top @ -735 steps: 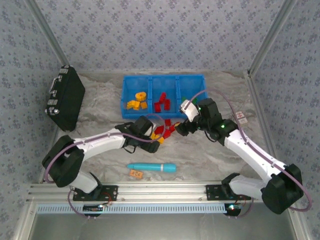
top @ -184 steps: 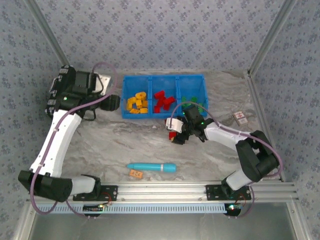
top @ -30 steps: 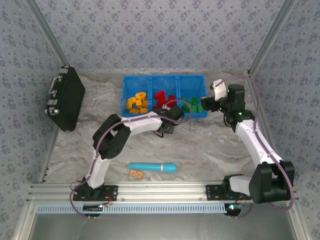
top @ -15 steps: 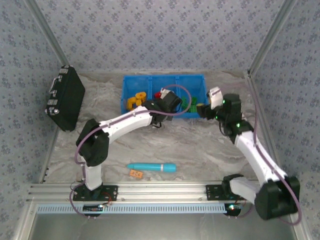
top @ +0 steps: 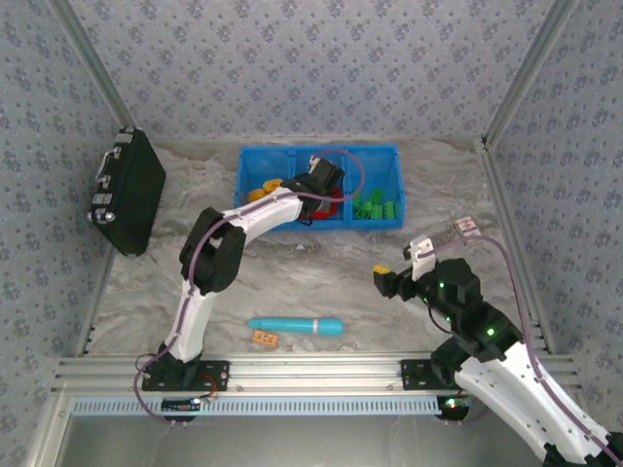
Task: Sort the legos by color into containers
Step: Place the lego in the container.
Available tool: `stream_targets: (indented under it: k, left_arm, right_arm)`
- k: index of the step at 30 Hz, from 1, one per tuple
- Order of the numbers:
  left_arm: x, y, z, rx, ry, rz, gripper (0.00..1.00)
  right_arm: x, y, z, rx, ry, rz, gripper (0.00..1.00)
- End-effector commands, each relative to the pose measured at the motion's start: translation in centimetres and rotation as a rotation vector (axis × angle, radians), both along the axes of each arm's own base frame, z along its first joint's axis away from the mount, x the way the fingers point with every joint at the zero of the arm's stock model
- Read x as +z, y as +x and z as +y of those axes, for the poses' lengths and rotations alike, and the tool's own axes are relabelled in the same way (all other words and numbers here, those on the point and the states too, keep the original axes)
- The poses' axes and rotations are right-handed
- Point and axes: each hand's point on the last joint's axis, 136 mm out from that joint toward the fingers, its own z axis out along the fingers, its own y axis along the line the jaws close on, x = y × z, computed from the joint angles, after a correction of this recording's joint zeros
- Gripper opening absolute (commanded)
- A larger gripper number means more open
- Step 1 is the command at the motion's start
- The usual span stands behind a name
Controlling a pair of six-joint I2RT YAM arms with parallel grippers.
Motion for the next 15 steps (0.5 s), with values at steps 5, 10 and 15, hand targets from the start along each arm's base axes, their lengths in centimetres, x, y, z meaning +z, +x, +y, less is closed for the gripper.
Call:
stream_targets:
  k: [5,10,15]
  left_arm:
    - [1.8,1.8,-0.3,-0.006,-0.05,-0.031,0.41]
    - [4.0,1.2,-0.6,-0.048,-0.074,-0.037,0.54]
    - [11.1,-1.2,-1.3,-0.158,-0.089,-0.113,0.73]
  right_arm:
    - [-2.5,-0.3,-2.6,-0.16,-0.055,0.083,1.0]
    - [-3.2,0.2,-3.6,-0.217,-0.087,0.085,1.0]
    - [-3.7,0.7,-4.1,-0.235,-0.128,0.095,1.0]
